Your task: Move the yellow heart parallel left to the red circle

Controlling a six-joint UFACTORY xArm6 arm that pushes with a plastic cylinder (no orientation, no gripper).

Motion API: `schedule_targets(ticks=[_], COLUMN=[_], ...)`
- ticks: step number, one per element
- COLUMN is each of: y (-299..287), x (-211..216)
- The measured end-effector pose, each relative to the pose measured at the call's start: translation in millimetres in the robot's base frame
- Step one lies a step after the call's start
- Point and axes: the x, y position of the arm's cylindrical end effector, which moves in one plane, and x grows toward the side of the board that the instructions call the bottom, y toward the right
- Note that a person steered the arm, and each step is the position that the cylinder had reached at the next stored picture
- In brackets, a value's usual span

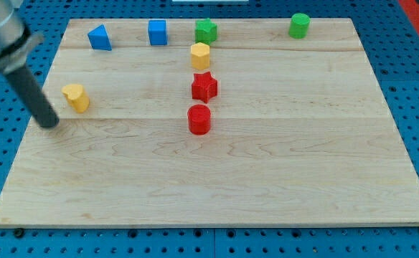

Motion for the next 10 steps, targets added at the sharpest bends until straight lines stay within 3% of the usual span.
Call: schedule_targets(ticks=[1,2,3,5,7,10], y=[-10.3,43.3,46.7,-32.1,98.5,134.8], x=[-62.4,-72.2,-32.6,-11.5,17.0,38.8])
